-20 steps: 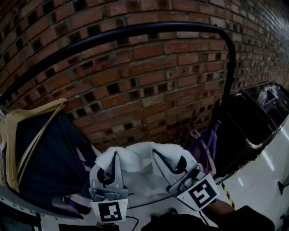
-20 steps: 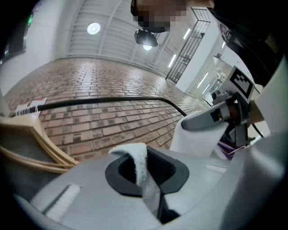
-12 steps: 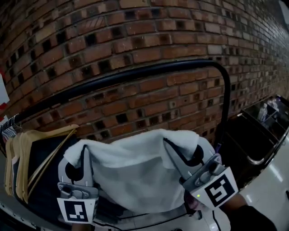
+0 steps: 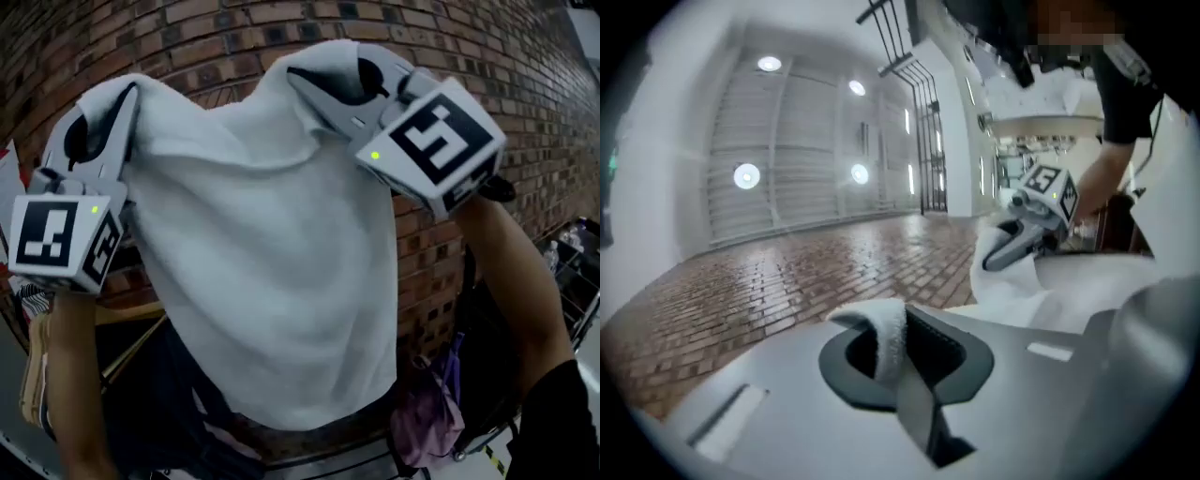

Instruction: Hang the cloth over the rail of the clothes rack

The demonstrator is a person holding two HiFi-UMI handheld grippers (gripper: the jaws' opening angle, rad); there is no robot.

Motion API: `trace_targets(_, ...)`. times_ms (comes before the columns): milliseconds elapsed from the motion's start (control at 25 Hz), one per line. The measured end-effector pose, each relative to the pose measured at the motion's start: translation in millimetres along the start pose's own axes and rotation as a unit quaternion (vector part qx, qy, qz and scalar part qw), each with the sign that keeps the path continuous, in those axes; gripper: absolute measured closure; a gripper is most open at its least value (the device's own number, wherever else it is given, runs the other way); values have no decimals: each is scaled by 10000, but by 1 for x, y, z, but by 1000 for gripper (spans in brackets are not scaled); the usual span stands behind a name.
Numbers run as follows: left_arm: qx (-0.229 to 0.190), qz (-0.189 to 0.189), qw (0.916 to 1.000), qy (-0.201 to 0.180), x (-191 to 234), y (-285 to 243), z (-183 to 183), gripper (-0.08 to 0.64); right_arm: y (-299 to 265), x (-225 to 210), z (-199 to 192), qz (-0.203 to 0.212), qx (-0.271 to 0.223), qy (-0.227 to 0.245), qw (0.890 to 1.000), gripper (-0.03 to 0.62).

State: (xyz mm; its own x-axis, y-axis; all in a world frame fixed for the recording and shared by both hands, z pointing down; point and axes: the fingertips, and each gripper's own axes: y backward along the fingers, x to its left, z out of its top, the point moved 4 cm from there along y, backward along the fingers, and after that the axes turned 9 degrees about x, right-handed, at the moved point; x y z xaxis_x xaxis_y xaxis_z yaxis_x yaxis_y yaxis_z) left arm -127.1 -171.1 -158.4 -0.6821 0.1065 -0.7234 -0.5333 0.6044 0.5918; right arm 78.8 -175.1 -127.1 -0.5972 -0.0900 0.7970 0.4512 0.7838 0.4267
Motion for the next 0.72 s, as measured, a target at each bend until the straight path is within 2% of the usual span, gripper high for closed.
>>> trace_targets(40, 487, -320, 9978, -308, -4, -29, -19, 543, -30, -2, -4, 305, 212, 184, 9991, 581)
trace_targets(80, 1170, -909, 9869, -638, -17, -53, -48, 543, -58, 5, -19, 794, 593, 352, 9945, 581)
trace_targets(120, 2028, -1721, 9594, -937, -38, -69, -85, 543, -81, 22, -41, 1426, 1134, 560, 9817, 581)
trace_targets(160, 2915, -2619, 9126, -1165, -63, -75, -127, 543, -96, 45, -68, 2098, 1734, 861, 9584, 581)
trace_targets(200, 3661, -3452, 8541, -1316, -89, -70, -166, 543, -105, 69, -95, 2702, 2285, 1227, 9272, 581)
trace_targets(240, 4180, -4121, 7977, -1386, -112, -60, -198, 543, -109, 90, -117, 3174, 2700, 1550, 8957, 581)
trace_targets(280, 4480, -4598, 7553, -1317, -130, -48, -220, 543, -111, 103, -132, 3491, 2946, 1703, 8731, 581)
trace_targets(320, 4607, -4919, 7311, -1065, -143, -39, -233, 543, -113, 109, -139, 3674, 3067, 1649, 8624, 581)
trace_targets(400, 4608, -5353, 7072, -320, -161, -28, -241, 543, -114, 117, -143, 3984, 3203, 1341, 8489, 581)
trace_targets(440, 4623, -5552, 6914, -28, -169, -23, -243, 543, -111, 124, -148, 4245, 3296, 1271, 8337, 581)
trace_targets(520, 4749, -5858, 6559, 318, -179, -13, -245, 541, -105, 145, -160, 4852, 3430, 1121, 7965, 581)
trace_targets(560, 4822, -5938, 6425, 452, -182, -9, -246, 541, -102, 155, -164, 5138, 3429, 880, 7815, 581)
trace_targets(680, 5054, -5970, 6153, 979, -184, 2, -250, 520, -96, 176, -175, 5780, 3475, -218, 7380, 580)
trace_targets(720, 5145, -5936, 6078, 1164, -184, 5, -253, 504, -96, 178, -178, 5844, 3527, -450, 7294, 577)
